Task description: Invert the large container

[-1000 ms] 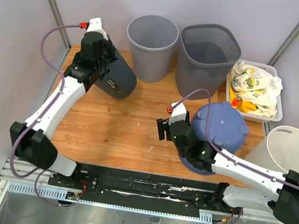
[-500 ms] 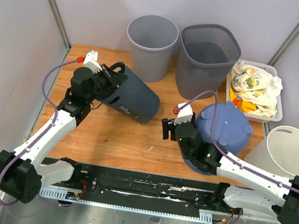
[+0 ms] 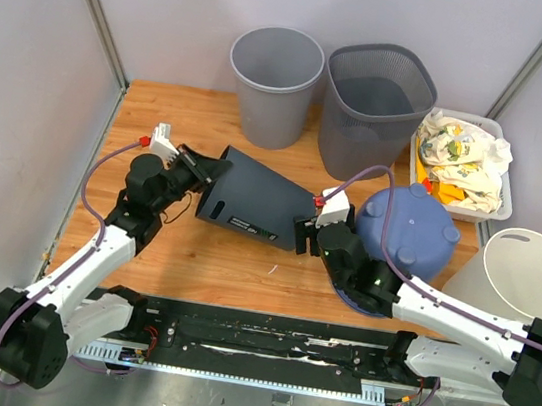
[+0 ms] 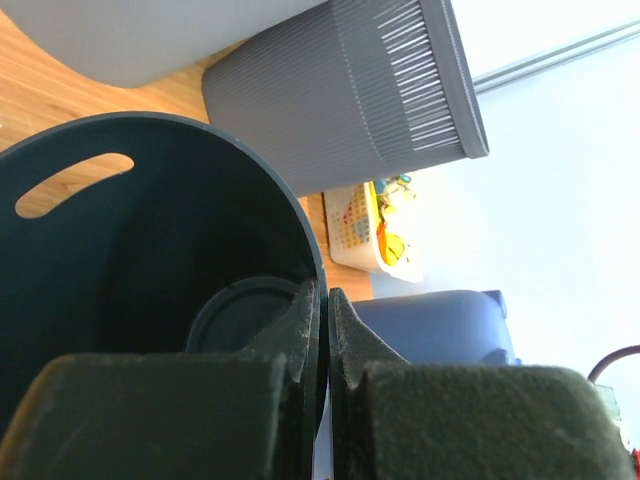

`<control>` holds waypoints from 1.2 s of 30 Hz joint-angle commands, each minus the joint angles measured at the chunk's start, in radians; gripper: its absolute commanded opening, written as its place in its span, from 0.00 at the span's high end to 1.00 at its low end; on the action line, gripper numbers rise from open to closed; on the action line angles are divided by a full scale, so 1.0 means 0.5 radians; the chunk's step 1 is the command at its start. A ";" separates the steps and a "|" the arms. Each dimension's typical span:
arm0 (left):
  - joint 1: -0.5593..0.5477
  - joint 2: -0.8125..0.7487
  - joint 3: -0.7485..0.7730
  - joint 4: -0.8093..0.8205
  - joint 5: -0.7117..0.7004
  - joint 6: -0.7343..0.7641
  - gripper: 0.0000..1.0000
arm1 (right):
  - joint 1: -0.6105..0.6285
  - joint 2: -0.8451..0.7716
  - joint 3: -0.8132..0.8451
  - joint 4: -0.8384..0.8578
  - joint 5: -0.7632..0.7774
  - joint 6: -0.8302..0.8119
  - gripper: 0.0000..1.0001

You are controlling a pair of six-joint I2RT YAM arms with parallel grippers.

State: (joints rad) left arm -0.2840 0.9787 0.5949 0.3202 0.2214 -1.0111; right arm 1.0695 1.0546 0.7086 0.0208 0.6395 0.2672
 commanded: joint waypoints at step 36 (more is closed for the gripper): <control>-0.006 -0.077 0.042 -0.644 -0.630 0.753 0.52 | -0.218 0.273 0.036 0.218 -0.481 0.354 0.11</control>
State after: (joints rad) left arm -0.2840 0.9398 0.5835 0.0383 -0.0631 -0.6842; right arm 0.9981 1.1927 0.7303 0.0559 0.4835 0.3885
